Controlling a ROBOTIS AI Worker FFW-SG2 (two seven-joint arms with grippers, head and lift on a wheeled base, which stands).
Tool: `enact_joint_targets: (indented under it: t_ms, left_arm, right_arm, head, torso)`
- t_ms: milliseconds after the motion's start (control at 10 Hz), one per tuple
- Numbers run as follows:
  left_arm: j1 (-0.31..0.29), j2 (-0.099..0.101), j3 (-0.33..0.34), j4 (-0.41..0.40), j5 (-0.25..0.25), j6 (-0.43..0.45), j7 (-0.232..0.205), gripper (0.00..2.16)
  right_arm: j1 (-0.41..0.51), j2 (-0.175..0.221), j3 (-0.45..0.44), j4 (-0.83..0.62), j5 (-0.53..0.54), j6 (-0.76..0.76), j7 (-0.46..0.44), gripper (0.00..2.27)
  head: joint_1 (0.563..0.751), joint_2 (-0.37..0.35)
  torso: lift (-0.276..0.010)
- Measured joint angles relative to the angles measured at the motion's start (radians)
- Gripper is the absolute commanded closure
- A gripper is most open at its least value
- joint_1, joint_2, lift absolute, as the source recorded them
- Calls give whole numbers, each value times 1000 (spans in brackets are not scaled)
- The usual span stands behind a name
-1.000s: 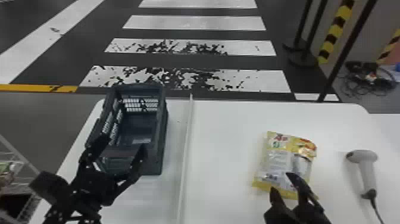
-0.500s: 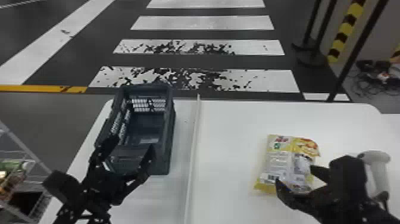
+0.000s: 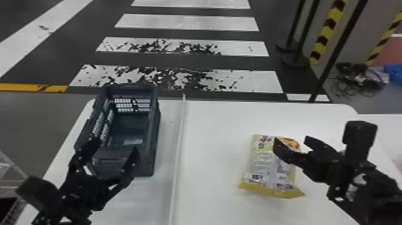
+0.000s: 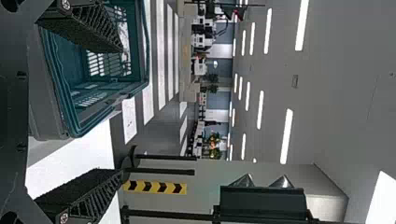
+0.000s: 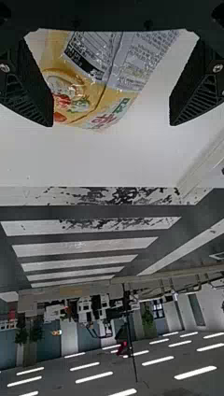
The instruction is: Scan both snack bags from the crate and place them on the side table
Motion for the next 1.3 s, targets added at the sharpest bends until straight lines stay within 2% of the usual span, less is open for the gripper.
enact_joint_targets:
  t_ms: [100,200,300,400,500,1100,1300]
  left_arm:
    - [0,-2,0,0,-1,0,0,80]
    - [-1,-3,0,1,-2,1,0,80]
    - [-2,-5,-1,1,-3,3,0,80]
    - [-3,-5,-1,2,-3,3,0,80]
    - [-3,-5,-1,3,-3,3,0,80]
    - [-15,-3,-3,25,2,3,0,80]
    - [-15,-2,-3,29,3,3,0,80]
  right_arm:
    - [-19,16,-25,35,-58,-13,16,120]
    - [-32,34,-52,64,-126,-31,33,356]
    - [-49,53,-75,94,-187,-45,48,772]
    - [-61,65,-81,112,-206,-50,49,1568]
    - [-68,72,-82,124,-209,-50,50,2223]
    - [-77,77,-92,193,-156,61,39,2253]
    - [-41,75,-110,195,-159,70,46,2253]
  head:
    - [695,-4]
    - [695,-2]
    - [695,0]
    - [695,2]
    - [695,5]
    - [695,5]
    - [695,-4]
  torso:
    - [-95]
    - [-95]
    - [-95]
    - [-95]
    - [-95]
    - [-95]
    - [-95]
